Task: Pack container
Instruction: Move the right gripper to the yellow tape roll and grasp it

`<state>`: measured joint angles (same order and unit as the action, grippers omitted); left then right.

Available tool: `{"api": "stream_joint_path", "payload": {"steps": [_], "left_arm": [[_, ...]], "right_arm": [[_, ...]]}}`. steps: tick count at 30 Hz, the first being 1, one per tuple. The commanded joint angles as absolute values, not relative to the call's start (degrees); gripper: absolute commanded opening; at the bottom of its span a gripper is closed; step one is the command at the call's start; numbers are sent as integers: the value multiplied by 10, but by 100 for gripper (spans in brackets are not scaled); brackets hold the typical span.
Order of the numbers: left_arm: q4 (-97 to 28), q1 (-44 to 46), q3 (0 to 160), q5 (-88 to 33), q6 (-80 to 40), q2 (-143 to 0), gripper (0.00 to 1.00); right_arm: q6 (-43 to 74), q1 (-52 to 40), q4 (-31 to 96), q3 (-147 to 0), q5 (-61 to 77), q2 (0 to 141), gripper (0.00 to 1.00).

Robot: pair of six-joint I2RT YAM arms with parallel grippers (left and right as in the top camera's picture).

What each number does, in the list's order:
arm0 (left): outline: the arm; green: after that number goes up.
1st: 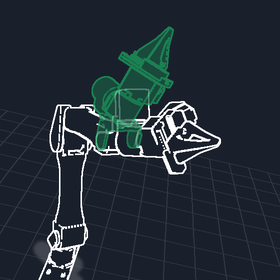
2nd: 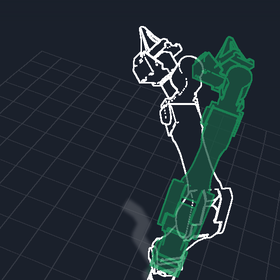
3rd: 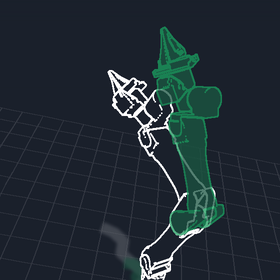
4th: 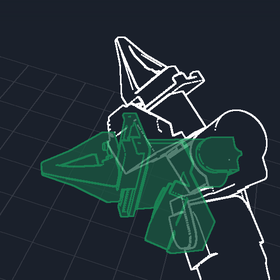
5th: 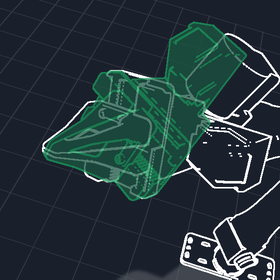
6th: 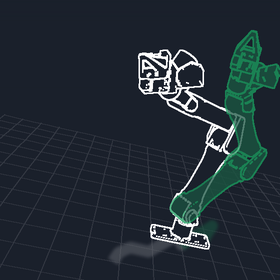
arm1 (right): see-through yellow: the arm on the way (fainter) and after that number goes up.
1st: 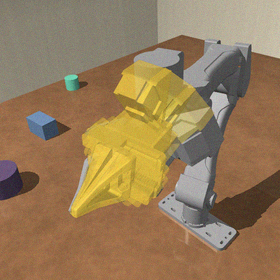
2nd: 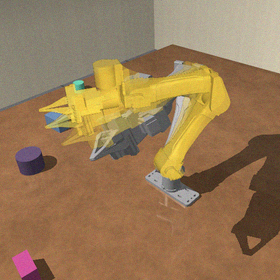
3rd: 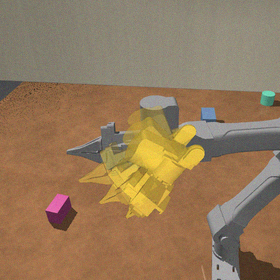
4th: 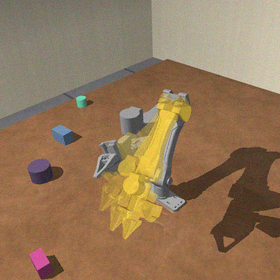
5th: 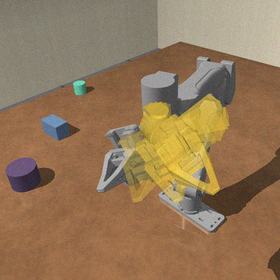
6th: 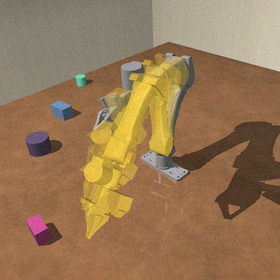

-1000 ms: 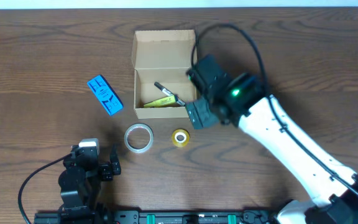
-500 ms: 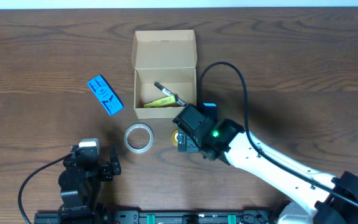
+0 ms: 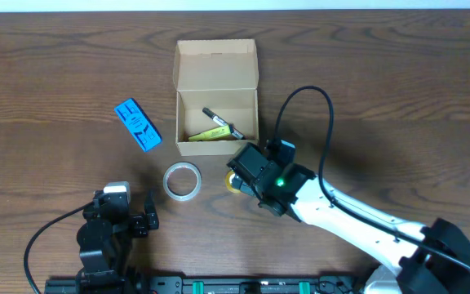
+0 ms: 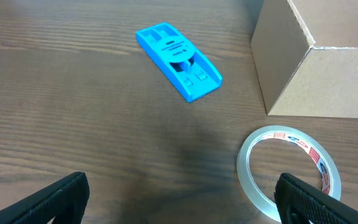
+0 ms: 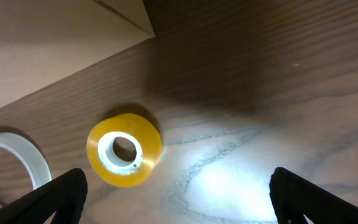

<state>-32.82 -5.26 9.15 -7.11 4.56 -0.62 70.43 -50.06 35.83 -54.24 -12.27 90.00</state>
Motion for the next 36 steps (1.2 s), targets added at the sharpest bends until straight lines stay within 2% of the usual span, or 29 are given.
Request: {"api": "stream_joint_path", "payload": {"steps": [1, 16, 22, 24, 29, 32, 36], "left_arm": [[-327, -56, 87, -73, 52, -3, 95], [-328, -56, 87, -73, 52, -3, 95], [-328, -56, 87, -73, 52, -3, 95], [-328, -56, 87, -73, 52, -3, 96], [-328, -56, 87, -73, 52, -3, 95], [-328, -56, 87, -73, 52, -3, 95], [-328, -56, 87, -73, 52, -3, 95]], "right_arm": [[724, -506, 347, -536, -121, 928, 93], [724, -506, 315, -536, -96, 1001, 89], [724, -505, 305, -536, -87, 1028, 84], [724, -505, 303, -536, -79, 1040, 80], [724, -504, 304, -536, -57, 1061, 51], [724, -504, 304, -537, -57, 1061, 26], [703, -500, 307, -537, -57, 1061, 4]]}}
